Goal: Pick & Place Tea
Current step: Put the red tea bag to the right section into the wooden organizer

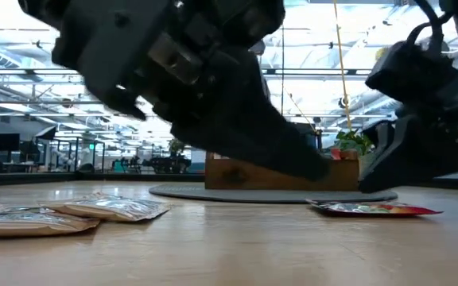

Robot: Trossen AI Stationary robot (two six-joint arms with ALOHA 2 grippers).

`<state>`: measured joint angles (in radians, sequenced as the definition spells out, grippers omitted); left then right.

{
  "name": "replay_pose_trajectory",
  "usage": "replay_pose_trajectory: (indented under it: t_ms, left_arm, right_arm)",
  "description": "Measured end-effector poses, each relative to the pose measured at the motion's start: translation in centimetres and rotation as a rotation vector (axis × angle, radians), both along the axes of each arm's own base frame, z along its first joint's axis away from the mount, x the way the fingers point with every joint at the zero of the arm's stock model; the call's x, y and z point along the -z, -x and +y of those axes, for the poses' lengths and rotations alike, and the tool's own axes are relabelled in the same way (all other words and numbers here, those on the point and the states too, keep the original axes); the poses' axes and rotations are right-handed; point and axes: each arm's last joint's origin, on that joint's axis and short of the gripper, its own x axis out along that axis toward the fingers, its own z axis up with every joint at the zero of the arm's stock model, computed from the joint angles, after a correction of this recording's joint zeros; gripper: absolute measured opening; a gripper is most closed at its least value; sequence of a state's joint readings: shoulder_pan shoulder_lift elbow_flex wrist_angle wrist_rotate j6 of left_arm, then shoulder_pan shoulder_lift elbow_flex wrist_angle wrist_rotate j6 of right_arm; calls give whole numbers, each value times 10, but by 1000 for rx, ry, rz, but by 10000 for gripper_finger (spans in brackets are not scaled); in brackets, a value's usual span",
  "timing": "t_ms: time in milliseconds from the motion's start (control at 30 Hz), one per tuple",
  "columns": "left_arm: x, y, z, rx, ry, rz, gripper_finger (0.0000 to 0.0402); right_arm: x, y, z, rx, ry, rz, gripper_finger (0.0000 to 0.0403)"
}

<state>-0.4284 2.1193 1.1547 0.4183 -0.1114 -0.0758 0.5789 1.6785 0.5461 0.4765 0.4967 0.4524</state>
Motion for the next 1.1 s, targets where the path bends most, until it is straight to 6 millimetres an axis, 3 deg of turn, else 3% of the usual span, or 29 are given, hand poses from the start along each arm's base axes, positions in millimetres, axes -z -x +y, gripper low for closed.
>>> replay_pose_trajectory:
  t_ms: [233,500,1100]
  left_arm:
    - [12,-11,-7,14,-47,84,21]
    - [20,-28,5,-44,-55,68,21]
    - [23,-26,12,-183,-102,96,21]
  right_arm:
    - [6,4,-6,86,-47,68,0]
    - [7,3,-2,72,-154,93,0]
    - [4,12,22,-117,-336,142,0]
